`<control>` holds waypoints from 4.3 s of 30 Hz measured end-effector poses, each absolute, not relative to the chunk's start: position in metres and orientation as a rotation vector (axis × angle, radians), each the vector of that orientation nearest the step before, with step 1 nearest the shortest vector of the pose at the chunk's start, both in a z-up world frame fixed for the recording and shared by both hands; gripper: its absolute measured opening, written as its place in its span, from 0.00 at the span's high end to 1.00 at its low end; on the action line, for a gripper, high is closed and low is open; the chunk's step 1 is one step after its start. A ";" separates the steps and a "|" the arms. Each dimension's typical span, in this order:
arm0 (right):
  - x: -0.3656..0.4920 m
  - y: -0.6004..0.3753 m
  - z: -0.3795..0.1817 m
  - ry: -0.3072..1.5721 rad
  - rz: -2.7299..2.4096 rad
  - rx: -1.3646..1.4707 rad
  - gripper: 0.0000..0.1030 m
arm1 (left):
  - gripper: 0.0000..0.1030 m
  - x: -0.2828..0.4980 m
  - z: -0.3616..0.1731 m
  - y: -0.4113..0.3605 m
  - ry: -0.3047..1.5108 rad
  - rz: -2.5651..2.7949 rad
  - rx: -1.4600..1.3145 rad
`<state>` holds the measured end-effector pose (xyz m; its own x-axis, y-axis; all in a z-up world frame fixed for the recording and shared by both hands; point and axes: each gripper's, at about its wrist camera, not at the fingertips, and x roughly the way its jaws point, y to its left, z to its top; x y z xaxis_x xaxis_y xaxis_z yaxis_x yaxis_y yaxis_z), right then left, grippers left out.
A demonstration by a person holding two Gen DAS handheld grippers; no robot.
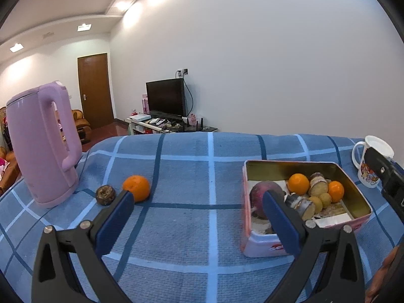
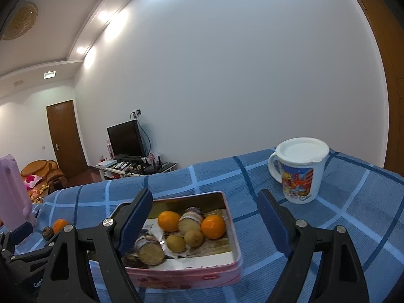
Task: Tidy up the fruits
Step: 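Withdraw both open tools from the tin toward the loose orange and mangosteen, then lower the right tool onto the loose orange and grasp it, then grasp the brown mangosteen with the left tool while the right tool holds the orange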
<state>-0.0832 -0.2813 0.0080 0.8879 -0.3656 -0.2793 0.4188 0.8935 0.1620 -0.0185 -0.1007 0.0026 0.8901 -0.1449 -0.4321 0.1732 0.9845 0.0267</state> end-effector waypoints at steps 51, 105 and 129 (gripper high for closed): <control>0.027 -0.114 0.005 0.321 -0.194 0.088 0.17 | 0.00 0.050 -0.007 0.063 0.507 0.066 0.045; 0.093 -0.107 -0.027 0.637 -0.080 0.229 0.52 | 0.10 0.137 -0.043 0.033 0.835 0.099 0.105; 0.093 -0.093 -0.024 0.626 -0.090 0.173 0.52 | 0.58 0.125 -0.035 0.055 0.770 -0.044 -0.068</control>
<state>0.0934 -0.0930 -0.0239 0.8072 -0.0312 -0.5894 0.1357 0.9817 0.1338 0.1252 0.0551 -0.0348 0.7172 -0.0644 -0.6939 0.0143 0.9969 -0.0778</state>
